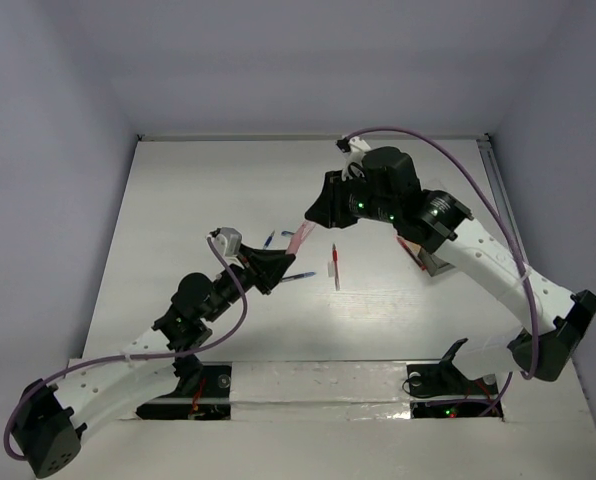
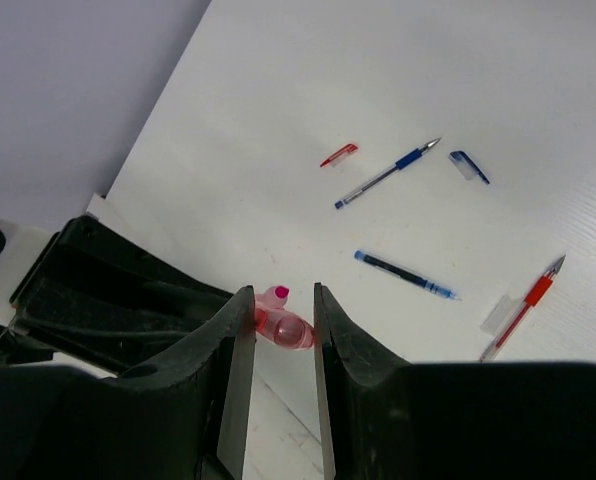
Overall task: Sort the stationery into containers
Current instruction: Close the pen cap on the pen.
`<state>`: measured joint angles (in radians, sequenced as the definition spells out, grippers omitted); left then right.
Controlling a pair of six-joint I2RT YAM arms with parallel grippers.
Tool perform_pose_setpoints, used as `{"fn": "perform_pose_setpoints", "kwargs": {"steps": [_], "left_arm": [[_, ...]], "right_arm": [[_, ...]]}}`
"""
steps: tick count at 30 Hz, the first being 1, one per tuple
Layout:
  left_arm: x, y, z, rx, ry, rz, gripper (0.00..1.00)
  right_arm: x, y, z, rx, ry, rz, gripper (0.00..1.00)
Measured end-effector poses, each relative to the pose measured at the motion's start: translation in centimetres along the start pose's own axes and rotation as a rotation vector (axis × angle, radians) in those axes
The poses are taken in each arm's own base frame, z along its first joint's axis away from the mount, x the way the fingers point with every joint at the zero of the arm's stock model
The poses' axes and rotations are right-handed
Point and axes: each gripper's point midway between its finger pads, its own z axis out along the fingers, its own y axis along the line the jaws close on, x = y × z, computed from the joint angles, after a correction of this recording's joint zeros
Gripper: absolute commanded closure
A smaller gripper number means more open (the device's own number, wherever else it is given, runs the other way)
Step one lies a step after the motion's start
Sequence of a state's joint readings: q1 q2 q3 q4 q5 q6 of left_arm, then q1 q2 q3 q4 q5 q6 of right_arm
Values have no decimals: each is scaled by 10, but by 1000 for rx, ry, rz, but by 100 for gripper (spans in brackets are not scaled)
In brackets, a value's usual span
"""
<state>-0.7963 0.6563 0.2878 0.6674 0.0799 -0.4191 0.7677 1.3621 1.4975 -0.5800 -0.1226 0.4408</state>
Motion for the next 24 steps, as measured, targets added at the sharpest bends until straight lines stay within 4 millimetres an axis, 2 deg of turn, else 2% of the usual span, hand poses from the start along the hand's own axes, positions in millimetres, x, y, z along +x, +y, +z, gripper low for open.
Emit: {"fn": "perform_pose_setpoints", "kwargs": {"steps": [7, 15, 24], "left_arm": [[6, 1, -5, -6, 26, -2, 100], [-1, -4, -11, 15, 8, 0, 100], [2, -5, -12, 20, 23, 0, 100]], "right_arm": [[2, 1, 16, -40, 25, -6, 100], [2, 3, 17, -147, 72, 26, 100], [6, 5, 21, -192, 98, 28, 100]]}}
